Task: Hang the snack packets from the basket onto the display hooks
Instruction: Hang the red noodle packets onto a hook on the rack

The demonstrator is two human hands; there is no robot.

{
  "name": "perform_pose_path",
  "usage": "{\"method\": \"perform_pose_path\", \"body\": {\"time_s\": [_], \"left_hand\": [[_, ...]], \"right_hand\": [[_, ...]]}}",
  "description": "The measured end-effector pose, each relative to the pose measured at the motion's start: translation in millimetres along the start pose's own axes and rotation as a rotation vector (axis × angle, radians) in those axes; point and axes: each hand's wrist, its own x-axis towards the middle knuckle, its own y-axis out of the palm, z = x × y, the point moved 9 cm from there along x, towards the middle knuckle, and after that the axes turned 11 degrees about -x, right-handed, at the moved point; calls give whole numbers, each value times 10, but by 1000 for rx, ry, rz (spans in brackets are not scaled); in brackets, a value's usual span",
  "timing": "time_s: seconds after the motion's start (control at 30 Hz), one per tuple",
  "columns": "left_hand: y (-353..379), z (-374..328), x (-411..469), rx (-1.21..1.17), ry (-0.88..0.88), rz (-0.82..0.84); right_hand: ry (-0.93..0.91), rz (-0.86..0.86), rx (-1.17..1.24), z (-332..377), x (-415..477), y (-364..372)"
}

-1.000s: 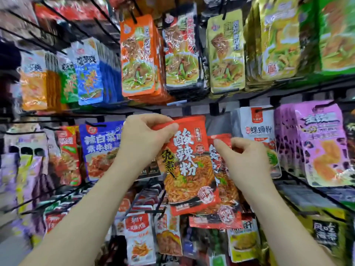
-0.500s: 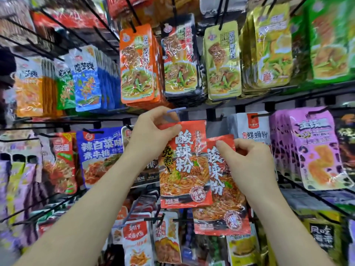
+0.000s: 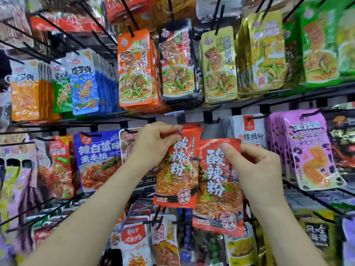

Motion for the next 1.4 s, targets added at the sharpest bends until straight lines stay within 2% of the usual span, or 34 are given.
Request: {"method": "perform_pose_path", "body": {"time_s": [0.27,0.33,0.47,0.63,0.7,0.73,0.83,0.9,1.0,1.2,1.4], "left_hand": [[190,44,87,479,165,93],[214,40,92,577,226,81],[231,77,101,802,235,64],[213,39,77,862,288,44],[117,-84,-60,701,378,-29],[6,-153,-169,508,387,-95],[-286,-176,-447,-142,129,-213],[-274,-246,-525,-339,50,-175],[-119,-301,-486,-326,2,-44],[-140,-123,-349,-378,-166,-162],[-120,-93,-172,-375,-145,-234]], "right_hand": [[-100,-242,-10,5,-57,-258],[-101,-227,7,30,-57,-221],[-29,-151,94,-17,-25,-100],[23,-99,160,-53,2,-17],[36,-88,160,-59,22,7],[32,-82,161,-44,32,18],[12,-29,150,22,62,94],[5,29,150,84,74,196],[-8,93,146,172,62,367],[7,173,12,169,85,487],[35,170,-150,127,223,521]]}}
